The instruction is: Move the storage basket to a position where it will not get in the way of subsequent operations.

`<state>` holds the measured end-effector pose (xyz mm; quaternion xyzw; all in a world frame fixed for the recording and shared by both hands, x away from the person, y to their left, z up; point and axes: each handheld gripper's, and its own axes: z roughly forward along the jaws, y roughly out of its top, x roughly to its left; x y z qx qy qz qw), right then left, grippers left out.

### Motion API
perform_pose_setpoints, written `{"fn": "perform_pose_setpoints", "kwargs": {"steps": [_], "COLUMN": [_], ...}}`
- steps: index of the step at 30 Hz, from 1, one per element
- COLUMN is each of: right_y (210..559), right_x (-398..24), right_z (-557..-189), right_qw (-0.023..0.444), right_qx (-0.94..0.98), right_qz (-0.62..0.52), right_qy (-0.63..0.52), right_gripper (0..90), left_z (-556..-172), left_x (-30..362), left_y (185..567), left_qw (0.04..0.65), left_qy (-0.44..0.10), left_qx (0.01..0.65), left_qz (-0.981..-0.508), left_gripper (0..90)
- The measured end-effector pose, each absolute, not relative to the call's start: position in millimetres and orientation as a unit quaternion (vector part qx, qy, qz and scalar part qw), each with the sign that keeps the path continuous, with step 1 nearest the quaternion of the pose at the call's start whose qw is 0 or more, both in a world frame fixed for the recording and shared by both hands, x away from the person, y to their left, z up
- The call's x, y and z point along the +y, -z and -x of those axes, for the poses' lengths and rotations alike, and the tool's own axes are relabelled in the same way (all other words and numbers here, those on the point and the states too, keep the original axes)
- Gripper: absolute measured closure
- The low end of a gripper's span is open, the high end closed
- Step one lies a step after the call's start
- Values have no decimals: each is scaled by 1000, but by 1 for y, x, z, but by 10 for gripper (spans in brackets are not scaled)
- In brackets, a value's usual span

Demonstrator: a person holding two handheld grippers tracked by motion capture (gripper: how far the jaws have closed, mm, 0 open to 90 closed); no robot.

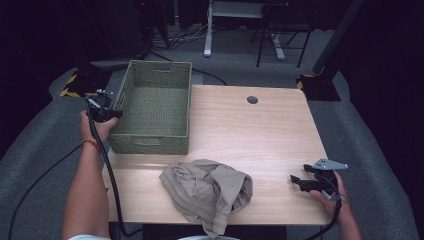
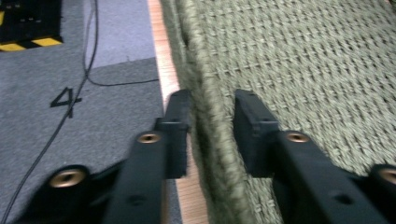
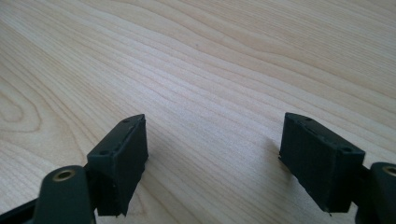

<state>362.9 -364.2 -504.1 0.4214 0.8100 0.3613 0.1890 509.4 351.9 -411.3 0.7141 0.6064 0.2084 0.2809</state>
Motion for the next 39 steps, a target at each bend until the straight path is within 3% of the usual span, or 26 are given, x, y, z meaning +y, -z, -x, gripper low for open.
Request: {"fn": "perform_pose_setpoints", "kwargs": {"steps": [3,6,19,29,39], "right_y": [504,504,504,504,504], "right_x": [-364,-364,-364,-364,-364], "right_z": [-363,-363,-363,-363,-364], "right_qw": [189,189,189,189,191], "right_qx": [810,810,810,810,809], "right_qz": [-421,-422,-421,-421,-423], "right_qy": [-361,-361,-361,-361,-360], "right_gripper": [234,234,234,234,229], "left_z": [-502,-494,-472,-453,-403], "left_x": [356,350,319,268,201], "left_y": [406,397,380,375,372], "left_qw": [316,307,345,380,433], "left_qy": [-210,-222,-246,-236,-192], "left_qx": [599,580,537,469,346], "left_qz": [-705,-721,-729,-761,-810], "left_gripper": [530,490,365,297,221]}}
